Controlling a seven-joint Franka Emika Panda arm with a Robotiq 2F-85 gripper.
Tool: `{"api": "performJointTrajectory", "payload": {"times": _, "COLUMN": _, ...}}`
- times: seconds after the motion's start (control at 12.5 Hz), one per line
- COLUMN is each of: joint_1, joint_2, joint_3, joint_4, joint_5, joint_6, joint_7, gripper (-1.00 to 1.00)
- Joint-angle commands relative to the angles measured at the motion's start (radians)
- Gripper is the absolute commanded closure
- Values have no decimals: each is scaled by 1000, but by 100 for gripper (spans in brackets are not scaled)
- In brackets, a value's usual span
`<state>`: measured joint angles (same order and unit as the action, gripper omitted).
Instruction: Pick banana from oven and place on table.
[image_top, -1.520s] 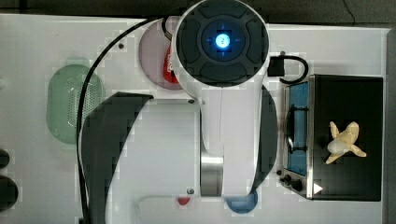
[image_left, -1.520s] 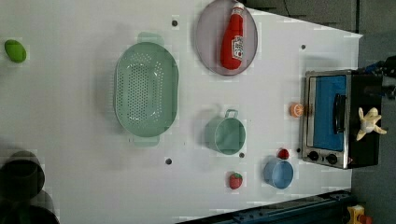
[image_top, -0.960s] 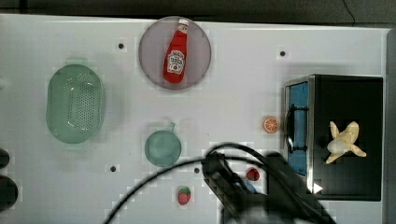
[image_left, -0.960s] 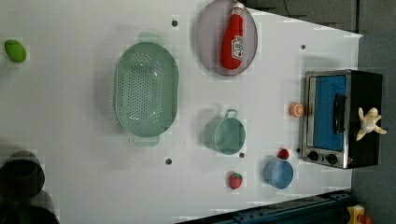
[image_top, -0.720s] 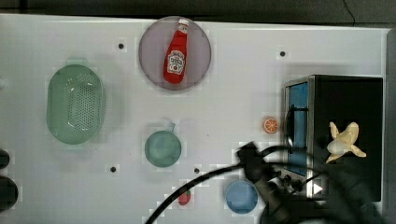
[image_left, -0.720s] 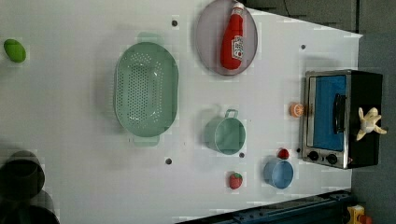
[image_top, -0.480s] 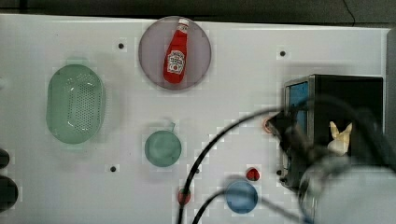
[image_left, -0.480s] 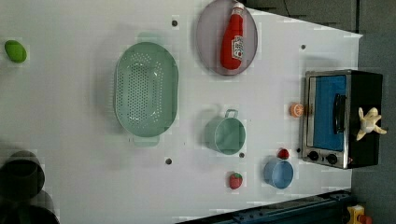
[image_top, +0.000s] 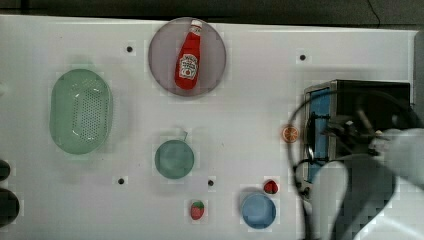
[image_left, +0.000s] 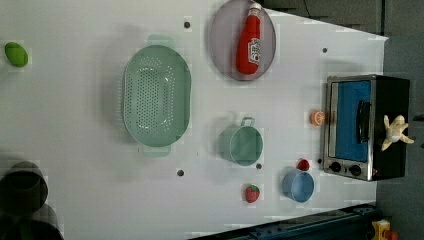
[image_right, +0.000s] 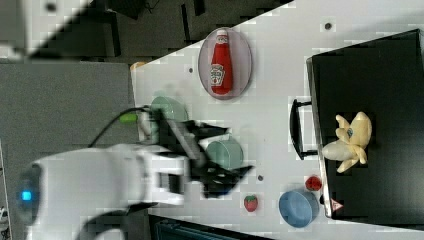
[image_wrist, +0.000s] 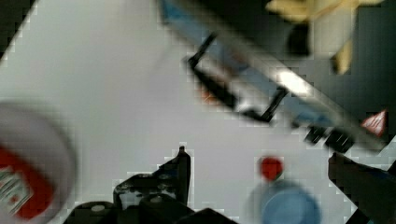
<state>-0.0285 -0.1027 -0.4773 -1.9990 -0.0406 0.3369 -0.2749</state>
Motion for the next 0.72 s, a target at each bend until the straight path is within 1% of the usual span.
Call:
{"api": "performJointTrajectory", "payload": {"times": 0.08, "joint_1": -20, "joint_2": -10, "joint_3": -50, "joint_4": 18, "joint_5": -26, "joint_6": 82, "joint_7": -217, "gripper": -100}}
{"api": "performJointTrajectory", "payload": {"times": 0.4, "joint_1": -22, "joint_2": 104, "joint_3": -135, "joint_4": 18, "joint_5": -23, "joint_6": 162, "joint_7": -288, "gripper": -100}}
{"api": "performJointTrajectory", "payload": {"times": 0.56, "joint_1": -23, "joint_2": 166, "joint_3": -157, "joint_4": 17, "joint_5": -16, "joint_6": 202, "joint_7": -288, "gripper": -100}}
{"api": "performJointTrajectory", "payload": {"times": 0.72, "joint_1": -24, "joint_2": 225, "joint_3": -164, "joint_4": 15, "joint_5": 21, "joint_6": 240, "joint_7": -288, "gripper": -100}}
